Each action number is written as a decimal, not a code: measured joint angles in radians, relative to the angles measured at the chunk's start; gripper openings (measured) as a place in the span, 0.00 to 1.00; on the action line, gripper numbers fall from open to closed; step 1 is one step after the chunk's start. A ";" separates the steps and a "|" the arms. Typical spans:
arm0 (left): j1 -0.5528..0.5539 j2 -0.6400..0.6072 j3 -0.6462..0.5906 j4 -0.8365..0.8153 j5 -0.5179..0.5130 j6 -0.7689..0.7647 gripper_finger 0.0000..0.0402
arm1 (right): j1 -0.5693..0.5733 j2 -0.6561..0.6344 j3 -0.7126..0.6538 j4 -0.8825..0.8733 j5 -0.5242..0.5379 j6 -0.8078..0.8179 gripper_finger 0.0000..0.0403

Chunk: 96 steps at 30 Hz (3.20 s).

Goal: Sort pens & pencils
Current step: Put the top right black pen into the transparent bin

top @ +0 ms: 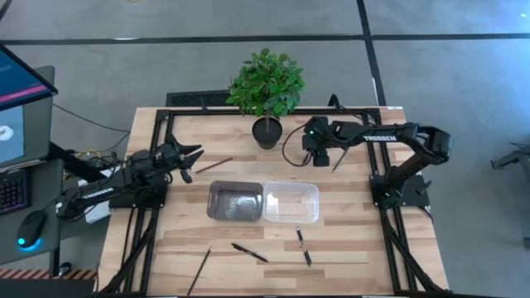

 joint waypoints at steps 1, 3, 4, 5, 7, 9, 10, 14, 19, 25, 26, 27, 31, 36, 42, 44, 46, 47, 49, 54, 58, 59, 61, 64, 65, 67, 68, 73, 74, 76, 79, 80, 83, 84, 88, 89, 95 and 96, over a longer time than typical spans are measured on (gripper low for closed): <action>0.000 0.000 0.000 0.000 0.000 0.000 0.23 | 0.000 0.000 0.000 0.000 0.000 0.000 0.63; 0.000 0.000 0.000 0.000 0.000 0.000 0.23 | -0.003 0.000 0.000 0.001 0.000 -0.010 0.63; 0.000 0.000 0.000 0.000 0.000 0.000 0.23 | -0.005 0.000 0.000 0.001 0.000 -0.026 0.63; 0.000 0.000 0.000 0.000 0.000 0.000 0.23 | -0.006 0.000 0.000 0.001 -0.001 -0.047 0.63; 0.000 0.000 0.000 0.000 0.000 -0.001 0.23 | -0.007 0.000 0.000 0.001 0.000 -0.088 0.63; 0.000 0.000 0.000 0.000 0.000 -0.001 0.23 | -0.008 0.000 0.000 0.001 0.000 -0.111 0.63; 0.000 0.000 0.000 0.000 0.000 -0.001 0.23 | -0.010 0.000 0.000 0.001 0.000 -0.113 0.63; 0.000 0.000 0.000 0.000 0.000 -0.002 0.23 | -0.015 0.000 0.000 0.000 0.000 -0.113 0.63; 0.000 0.000 0.000 0.000 0.000 -0.003 0.23 | -0.015 0.000 0.000 -0.023 -0.032 -0.112 0.63; 0.000 0.000 0.000 0.000 0.000 -0.003 0.23 | -0.015 0.000 0.000 -0.041 -0.049 -0.097 0.63; 0.000 0.000 0.000 0.000 0.000 -0.003 0.23 | -0.015 -0.001 0.000 -0.044 -0.051 -0.097 0.63; 0.000 0.000 0.000 0.000 0.000 -0.003 0.23 | -0.016 -0.001 0.000 -0.048 -0.061 -0.097 0.63; 0.000 0.000 0.000 0.000 0.000 -0.003 0.23 | -0.020 -0.001 0.000 -0.058 -0.113 -0.097 0.63; 0.000 0.000 0.000 0.000 0.000 -0.003 0.23 | -0.020 -0.001 0.000 -0.059 -0.123 -0.097 0.60; 0.000 0.000 0.000 0.000 0.000 -0.003 0.23 | -0.019 -0.001 0.000 -0.075 -0.124 -0.113 0.56; 0.000 0.000 0.000 0.000 0.000 -0.003 0.23 | -0.018 -0.001 0.000 -0.077 -0.124 -0.115 0.54; 0.000 0.000 0.000 0.000 0.000 -0.003 0.23 | -0.018 -0.001 0.000 -0.077 -0.124 -0.146 0.53; 0.000 0.000 0.000 0.000 0.000 0.000 0.23 | -0.018 -0.001 0.000 -0.077 -0.123 -0.165 0.52; 0.000 0.000 0.000 0.000 -0.001 0.006 0.23 | -0.018 -0.001 0.000 -0.078 -0.124 -0.201 0.51; 0.000 0.000 0.000 0.000 -0.005 0.007 0.23 | -0.019 -0.001 0.026 -0.104 -0.127 -0.168 0.47; 0.000 0.000 0.000 0.000 -0.013 0.008 0.23 | -0.027 -0.001 0.055 -0.112 -0.131 -0.150 0.44; 0.000 0.000 0.000 0.000 -0.013 0.008 0.23 | -0.028 0.002 0.063 -0.112 -0.132 -0.150 0.44; 0.000 0.000 0.000 0.001 -0.019 0.008 0.23 | -0.028 0.034 0.088 -0.121 -0.136 -0.150 0.42; 0.000 0.000 0.000 0.003 -0.028 0.008 0.23 | -0.034 0.097 0.127 -0.161 -0.154 -0.154 0.41; 0.000 0.000 0.000 0.003 -0.028 0.008 0.23 | -0.035 0.120 0.140 -0.150 -0.153 -0.162 0.40; 0.000 0.000 0.000 0.002 -0.028 0.003 0.23 | -0.036 0.147 0.161 -0.183 -0.151 -0.182 0.40; 0.000 0.002 0.000 0.002 -0.026 0.000 0.23 | -0.036 0.163 0.176 -0.190 -0.150 -0.189 0.39; 0.000 0.012 0.000 0.002 -0.023 0.000 0.23 | -0.035 0.180 0.200 -0.232 -0.153 -0.233 0.39; 0.000 0.015 0.000 0.002 -0.024 0.001 0.23 | -0.035 0.180 0.200 -0.237 -0.152 -0.263 0.39; 0.000 0.021 0.000 0.002 -0.024 0.004 0.23 | -0.033 0.180 0.200 -0.241 -0.151 -0.314 0.39; 0.000 0.021 0.000 0.002 -0.023 0.004 0.23 | -0.032 0.180 0.200 -0.239 -0.150 -0.323 0.39; 0.000 0.021 0.000 0.002 -0.023 0.004 0.23 | -0.031 0.180 0.200 -0.236 -0.150 -0.324 0.39; 0.000 0.021 0.000 0.002 -0.023 0.006 0.23 | -0.031 0.180 0.199 -0.226 -0.150 -0.324 0.38; 0.000 0.022 0.000 0.002 -0.023 0.007 0.23 | -0.031 0.180 0.199 -0.226 -0.150 -0.324 0.38; 0.000 0.022 0.000 0.002 -0.023 0.007 0.23 | -0.035 0.180 0.196 -0.230 -0.150 -0.327 0.38; 0.000 0.022 0.000 0.002 -0.023 0.007 0.23 | -0.035 0.186 0.195 -0.230 -0.149 -0.344 0.38; 0.000 0.025 0.000 0.002 -0.022 -0.001 0.23 | -0.036 0.226 0.157 -0.189 -0.119 -0.419 0.37; 0.000 0.025 0.000 0.002 -0.023 -0.001 0.23 | -0.035 0.230 0.153 -0.202 -0.113 -0.414 0.37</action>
